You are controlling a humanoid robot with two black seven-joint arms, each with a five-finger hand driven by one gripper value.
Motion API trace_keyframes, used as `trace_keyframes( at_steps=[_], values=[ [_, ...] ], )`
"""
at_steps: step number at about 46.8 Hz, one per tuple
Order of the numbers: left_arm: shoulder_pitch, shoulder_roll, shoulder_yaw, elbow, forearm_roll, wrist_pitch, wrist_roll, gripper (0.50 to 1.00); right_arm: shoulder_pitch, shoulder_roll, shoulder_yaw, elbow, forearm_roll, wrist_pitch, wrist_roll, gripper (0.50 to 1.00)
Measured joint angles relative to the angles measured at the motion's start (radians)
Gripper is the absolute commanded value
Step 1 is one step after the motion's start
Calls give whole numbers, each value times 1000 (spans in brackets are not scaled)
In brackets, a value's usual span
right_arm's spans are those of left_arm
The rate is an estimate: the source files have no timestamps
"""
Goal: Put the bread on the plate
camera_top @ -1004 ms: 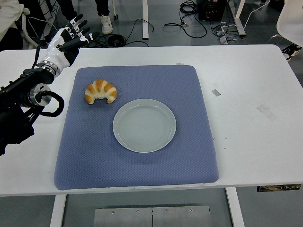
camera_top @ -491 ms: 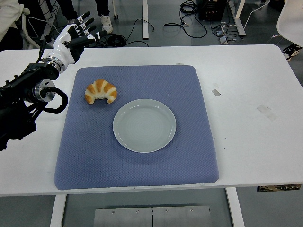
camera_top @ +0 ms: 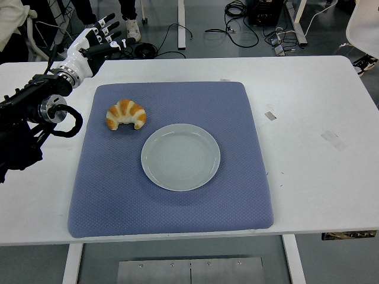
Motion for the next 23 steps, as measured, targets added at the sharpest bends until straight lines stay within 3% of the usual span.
trace_keyframes(
  at_steps=[17,23],
  values=[
    [-3,2,1,0,4,-2,-9,980,0,0,0,0,0,0,0,1000],
    [-9,-1,7,-7,75,25,-13,980,0,0,0,0,0,0,0,1000]
  ],
)
